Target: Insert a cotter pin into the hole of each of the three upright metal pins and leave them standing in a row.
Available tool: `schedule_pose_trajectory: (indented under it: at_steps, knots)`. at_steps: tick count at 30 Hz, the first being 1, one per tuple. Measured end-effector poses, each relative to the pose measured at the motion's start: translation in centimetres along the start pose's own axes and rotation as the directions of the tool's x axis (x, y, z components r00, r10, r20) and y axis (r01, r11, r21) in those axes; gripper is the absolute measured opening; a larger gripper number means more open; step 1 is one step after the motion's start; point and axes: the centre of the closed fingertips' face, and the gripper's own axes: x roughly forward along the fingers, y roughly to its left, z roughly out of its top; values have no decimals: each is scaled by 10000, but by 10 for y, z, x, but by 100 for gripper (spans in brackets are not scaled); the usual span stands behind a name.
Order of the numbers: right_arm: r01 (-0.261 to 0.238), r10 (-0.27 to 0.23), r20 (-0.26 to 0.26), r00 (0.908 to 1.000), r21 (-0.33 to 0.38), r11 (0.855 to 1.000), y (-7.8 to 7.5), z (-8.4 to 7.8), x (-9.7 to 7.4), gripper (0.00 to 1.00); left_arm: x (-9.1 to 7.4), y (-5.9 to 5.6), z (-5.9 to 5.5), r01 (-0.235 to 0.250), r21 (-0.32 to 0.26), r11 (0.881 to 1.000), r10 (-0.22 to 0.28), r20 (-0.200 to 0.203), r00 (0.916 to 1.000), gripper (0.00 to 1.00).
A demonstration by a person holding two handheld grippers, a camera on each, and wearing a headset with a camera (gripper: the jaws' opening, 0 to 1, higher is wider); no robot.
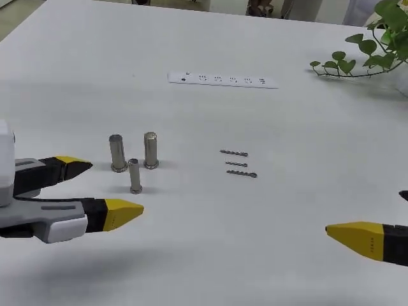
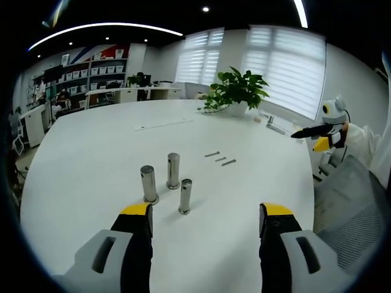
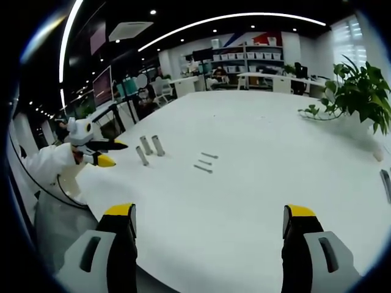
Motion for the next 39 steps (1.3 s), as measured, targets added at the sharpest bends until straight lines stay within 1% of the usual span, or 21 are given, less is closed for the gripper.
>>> schedule_pose_trajectory:
  at_steps: [5,6,8,9,12,13,14,18,20,24,28,33,35,39]
  knots:
    - [-43,43,-18,10000,19,10000,0,0,2,98,8,3,0,-8,29,10000,8,-45,10000,66]
    - [-52,52,-13,10000,26,10000,1,0,2,98,10,3,0,-4,56,10000,5,-107,9999,65]
    - [-74,74,-7,10000,30,10000,1,0,2,98,14,2,-6,86,360,9993,-66,-552,9985,61]
    - [-78,78,-10,10000,23,10000,0,0,3,98,16,3,-5,62,415,9991,-40,-537,9986,61]
    - [-93,93,-16,10000,46,9999,1,0,3,98,23,0,-2,187,339,9993,-170,-501,9986,61]
    - [-98,98,-14,10000,56,9999,1,0,3,98,24,0,-1,193,433,9989,-171,-517,9985,60]
    - [-82,82,-26,10000,66,9999,1,0,2,98,27,0,-2,193,539,9984,-160,-617,9980,59]
    - [-83,83,-62,9999,71,9999,1,-1,2,98,33,0,-1,296,644,9975,-252,-687,9973,58]
    - [-116,117,-38,9999,78,9999,1,0,2,98,35,2,-3,307,928,9952,-224,-887,9958,57]
    - [-175,176,-65,9998,114,9998,3,-1,3,98,41,2,-8,360,1148,9927,-225,-1169,9929,56]
    - [-216,217,-94,9997,103,9997,4,-2,4,98,44,4,-10,360,1081,9935,-231,-1184,9927,52]
    - [-247,247,-3,9997,-99,9996,5,0,5,98,49,10,-12,145,1204,9926,4,-1229,9924,46]
    - [-315,315,-23,9995,-75,9995,5,0,5,98,50,10,-9,97,1376,9904,47,-1037,9946,41]
    - [-337,337,0,9994,-91,9994,6,0,4,98,52,14,-9,-66,1299,9915,190,-948,9953,34]
